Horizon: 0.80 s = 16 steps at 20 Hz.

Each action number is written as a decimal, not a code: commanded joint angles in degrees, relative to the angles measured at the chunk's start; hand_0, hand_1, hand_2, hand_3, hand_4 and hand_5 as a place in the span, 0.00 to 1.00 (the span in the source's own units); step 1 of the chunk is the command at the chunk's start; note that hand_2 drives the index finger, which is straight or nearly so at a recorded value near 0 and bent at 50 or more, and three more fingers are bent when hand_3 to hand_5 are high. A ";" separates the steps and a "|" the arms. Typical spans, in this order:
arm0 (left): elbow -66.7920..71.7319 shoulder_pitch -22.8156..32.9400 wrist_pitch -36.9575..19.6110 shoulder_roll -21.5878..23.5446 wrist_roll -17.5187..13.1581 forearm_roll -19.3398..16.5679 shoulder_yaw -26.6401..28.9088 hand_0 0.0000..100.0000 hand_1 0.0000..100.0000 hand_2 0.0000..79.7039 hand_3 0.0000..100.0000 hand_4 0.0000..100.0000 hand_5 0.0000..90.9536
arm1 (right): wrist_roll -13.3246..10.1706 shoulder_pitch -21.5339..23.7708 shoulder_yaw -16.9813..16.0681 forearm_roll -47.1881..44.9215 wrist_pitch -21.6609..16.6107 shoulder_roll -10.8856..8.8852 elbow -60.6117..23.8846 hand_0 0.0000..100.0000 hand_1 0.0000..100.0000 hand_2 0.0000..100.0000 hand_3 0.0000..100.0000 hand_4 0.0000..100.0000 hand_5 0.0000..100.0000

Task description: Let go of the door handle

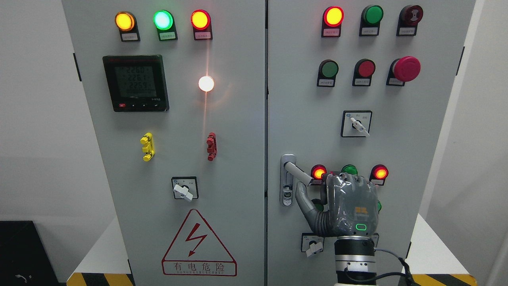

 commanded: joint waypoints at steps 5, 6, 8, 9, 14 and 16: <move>0.00 0.00 -0.02 0.00 -0.03 0.00 0.00 0.12 0.56 0.00 0.00 0.00 0.00 | -0.02 0.00 -0.47 0.01 0.04 -0.01 -0.03 0.47 0.35 1.00 1.00 0.95 1.00; 0.00 0.00 -0.02 0.00 -0.03 0.00 0.00 0.12 0.56 0.00 0.00 0.00 0.00 | -0.02 -0.09 -0.47 0.01 0.04 -0.01 -0.03 0.47 0.35 1.00 1.00 0.95 1.00; 0.00 0.00 -0.02 0.00 -0.03 0.00 0.00 0.12 0.56 0.00 0.00 0.00 0.00 | -0.02 -0.09 -0.56 0.01 0.04 -0.01 -0.12 0.47 0.36 1.00 1.00 0.95 1.00; 0.00 0.00 -0.02 0.00 -0.03 0.00 0.00 0.12 0.56 0.00 0.00 0.00 0.00 | -0.02 -0.09 -0.56 0.01 0.04 -0.01 -0.12 0.47 0.36 1.00 1.00 0.95 1.00; 0.00 0.00 0.06 0.00 -0.03 0.00 0.00 0.12 0.56 0.00 0.00 0.00 0.00 | 0.07 -0.09 -0.56 0.01 0.04 -0.01 -0.12 0.48 0.36 1.00 1.00 0.95 1.00; 0.00 0.00 -0.02 0.00 -0.03 0.00 0.00 0.12 0.56 0.00 0.00 0.00 0.00 | -0.01 -0.18 -0.56 0.01 0.04 -0.01 -0.12 0.48 0.36 1.00 1.00 0.95 1.00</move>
